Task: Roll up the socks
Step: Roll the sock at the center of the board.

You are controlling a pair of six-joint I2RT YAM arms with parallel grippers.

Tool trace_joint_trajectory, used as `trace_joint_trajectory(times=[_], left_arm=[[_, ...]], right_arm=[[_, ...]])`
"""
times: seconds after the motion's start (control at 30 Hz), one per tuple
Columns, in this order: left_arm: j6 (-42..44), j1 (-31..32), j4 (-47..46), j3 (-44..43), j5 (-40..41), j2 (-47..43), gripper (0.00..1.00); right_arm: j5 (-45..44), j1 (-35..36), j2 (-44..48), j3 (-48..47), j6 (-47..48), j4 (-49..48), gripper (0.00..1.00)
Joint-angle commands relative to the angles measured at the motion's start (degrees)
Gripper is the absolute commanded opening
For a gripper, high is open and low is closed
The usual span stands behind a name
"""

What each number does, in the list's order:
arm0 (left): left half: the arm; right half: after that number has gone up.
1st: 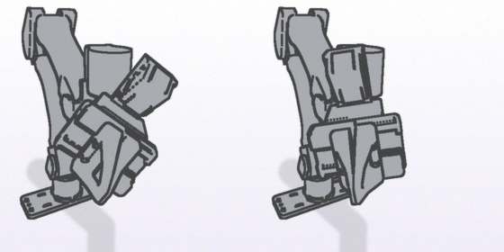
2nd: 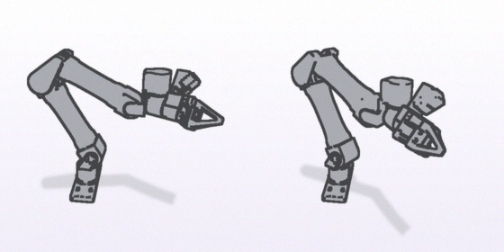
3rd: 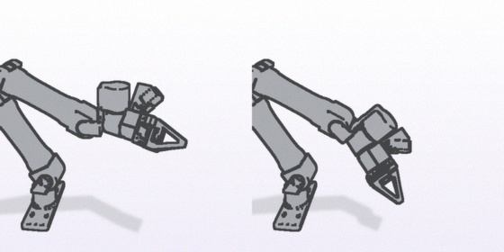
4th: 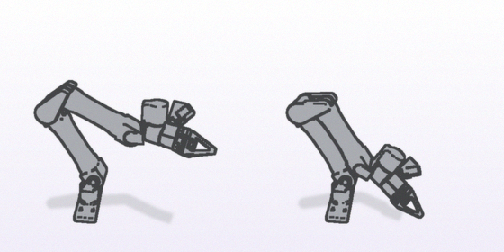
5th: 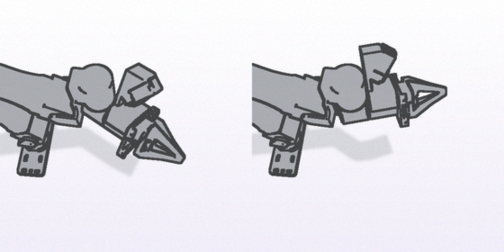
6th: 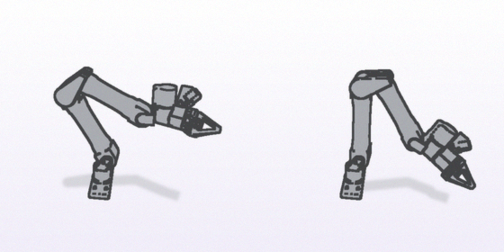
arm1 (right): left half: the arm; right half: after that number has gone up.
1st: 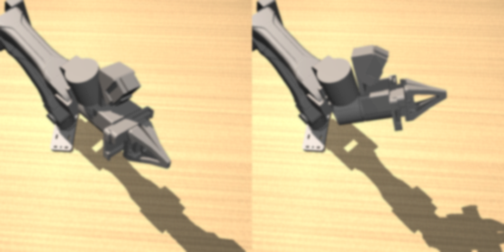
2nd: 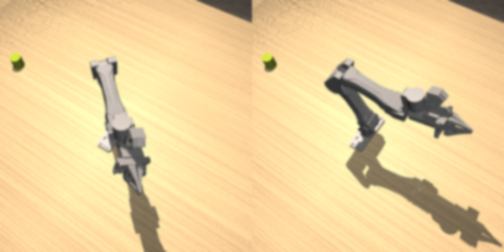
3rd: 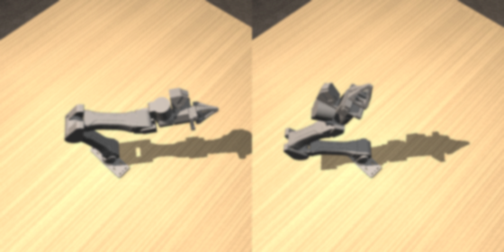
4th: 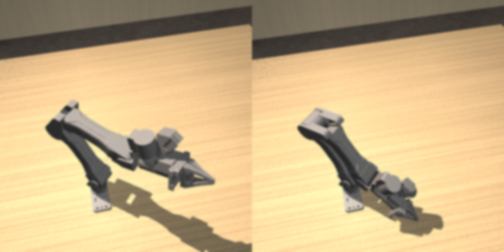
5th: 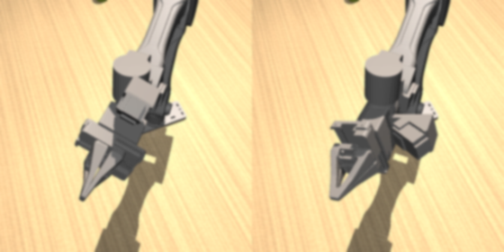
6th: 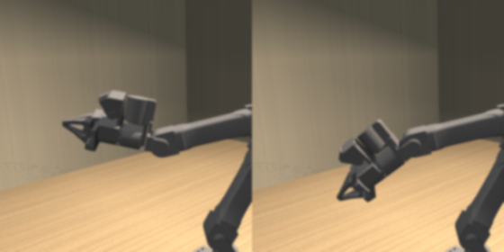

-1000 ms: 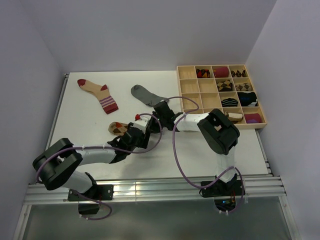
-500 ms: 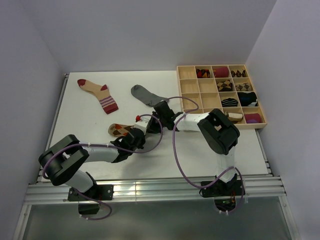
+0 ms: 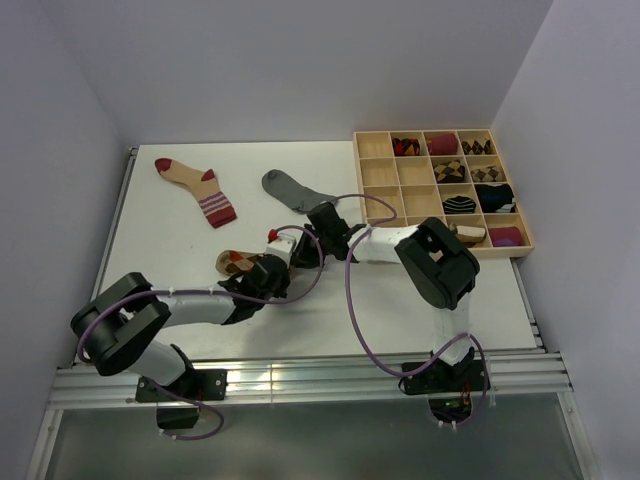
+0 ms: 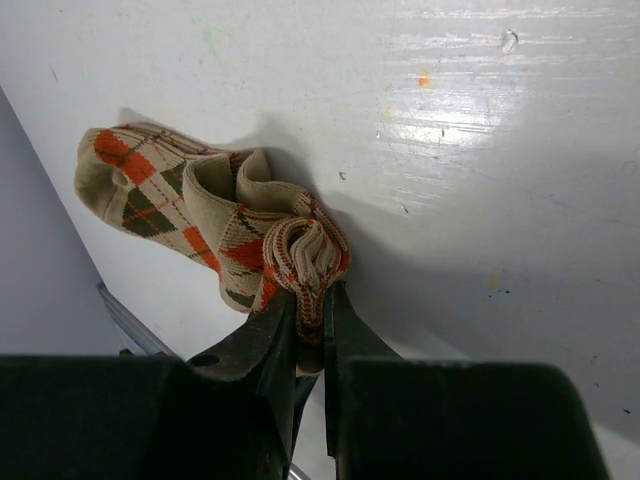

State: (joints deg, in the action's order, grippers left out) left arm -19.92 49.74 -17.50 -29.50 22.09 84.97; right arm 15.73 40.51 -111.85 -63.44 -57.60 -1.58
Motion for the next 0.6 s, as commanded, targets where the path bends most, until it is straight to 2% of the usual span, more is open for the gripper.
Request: trace_joint_trajectory(times=[0.0,0.07,0.27,0.43,0.57], left_arm=[[-1.7,-0.2,1.3,-1.7,-1.2,-3.9,0.31],[-1.0,-0.2,1.0,-0.7,-0.4,-5.3,0.42],[2.3,0.2,0.2,-1.0,-1.0,-9.6,0.52],[3.7,0.5,-0.9,-1.4,-2.0,-9.2,0.54],[3.1,0.6,-1.7,-0.8,-2.9,-6.4,0.51]], right_arm=[[-1.0,0.1,2.3,-0.5,0.4,2.4,0.0],[-0.9,0.1,2.3,-0.5,0.3,2.4,0.0],[-0.8,0.1,2.2,-0.5,0.3,2.5,0.0],[-0.7,0.1,2.2,-0.7,0.3,2.5,0.0],[-0.4,0.1,2.0,-0.7,0.3,2.5,0.0]])
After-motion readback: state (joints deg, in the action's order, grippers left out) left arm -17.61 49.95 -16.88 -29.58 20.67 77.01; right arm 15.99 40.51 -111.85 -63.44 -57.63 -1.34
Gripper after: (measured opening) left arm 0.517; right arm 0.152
